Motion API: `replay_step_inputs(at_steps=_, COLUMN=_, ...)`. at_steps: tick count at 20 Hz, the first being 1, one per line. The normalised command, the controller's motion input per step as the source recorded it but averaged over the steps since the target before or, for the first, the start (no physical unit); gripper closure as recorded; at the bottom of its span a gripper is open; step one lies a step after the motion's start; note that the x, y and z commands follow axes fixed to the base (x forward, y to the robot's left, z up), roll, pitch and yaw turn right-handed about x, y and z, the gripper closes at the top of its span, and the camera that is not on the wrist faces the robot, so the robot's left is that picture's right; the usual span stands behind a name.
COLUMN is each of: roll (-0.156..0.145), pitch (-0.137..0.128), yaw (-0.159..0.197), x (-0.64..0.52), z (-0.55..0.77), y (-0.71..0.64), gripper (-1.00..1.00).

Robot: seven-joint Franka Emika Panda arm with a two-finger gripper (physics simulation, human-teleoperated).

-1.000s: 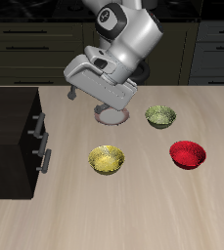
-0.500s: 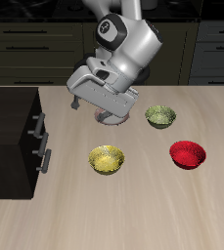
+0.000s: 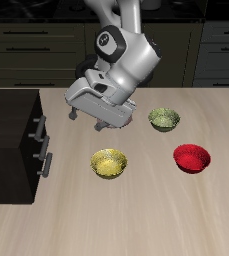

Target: Open the middle drawer of the wooden cabinet

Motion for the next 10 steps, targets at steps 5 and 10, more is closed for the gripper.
replay_step_inputs(at_steps=5, roll=-0.052, pitch=-0.001, yaw=-0.018, x=-0.06, z=-0.07, y=-0.15, gripper=-1.0)
replay_step_inputs(at_steps=10, roll=-0.015, pitch=0.011, yaw=0.021, x=-0.02, z=-0.18, y=-0.21, gripper=-1.0)
